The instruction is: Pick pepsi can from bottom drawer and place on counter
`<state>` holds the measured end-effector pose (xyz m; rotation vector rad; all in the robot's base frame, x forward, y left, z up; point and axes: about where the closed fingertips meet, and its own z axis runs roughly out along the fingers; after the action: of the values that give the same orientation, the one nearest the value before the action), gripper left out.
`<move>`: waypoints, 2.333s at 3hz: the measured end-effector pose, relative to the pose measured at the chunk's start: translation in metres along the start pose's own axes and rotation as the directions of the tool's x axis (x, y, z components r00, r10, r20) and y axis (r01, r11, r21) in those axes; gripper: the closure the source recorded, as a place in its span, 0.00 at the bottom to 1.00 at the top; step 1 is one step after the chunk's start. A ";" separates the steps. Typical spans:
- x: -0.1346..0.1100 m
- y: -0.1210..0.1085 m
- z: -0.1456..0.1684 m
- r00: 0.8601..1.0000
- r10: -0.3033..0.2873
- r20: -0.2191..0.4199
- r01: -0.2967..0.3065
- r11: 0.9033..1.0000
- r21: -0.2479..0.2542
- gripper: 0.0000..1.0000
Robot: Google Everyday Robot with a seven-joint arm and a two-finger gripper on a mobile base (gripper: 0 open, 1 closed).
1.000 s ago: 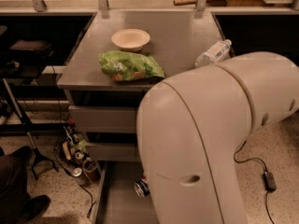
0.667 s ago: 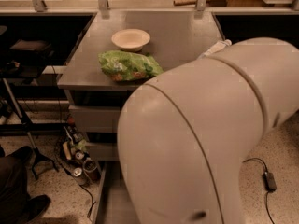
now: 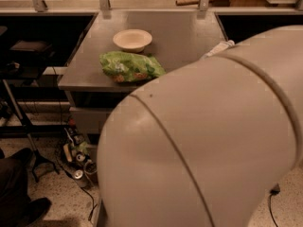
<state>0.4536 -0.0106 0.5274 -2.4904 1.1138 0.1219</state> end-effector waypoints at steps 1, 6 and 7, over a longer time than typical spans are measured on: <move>0.025 0.006 -0.027 1.000 0.013 -0.004 -0.013 1.000 -0.015 1.00; 0.097 0.009 -0.180 0.990 -0.095 -0.100 0.095 0.995 -0.004 1.00; 0.110 -0.009 -0.216 0.972 -0.179 -0.156 0.179 0.984 -0.012 1.00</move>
Offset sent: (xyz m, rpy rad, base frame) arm 0.0442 -0.1218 0.0865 -0.0513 0.0314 -0.0213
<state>0.5163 -0.1682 0.7008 -2.6208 0.9402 -0.1283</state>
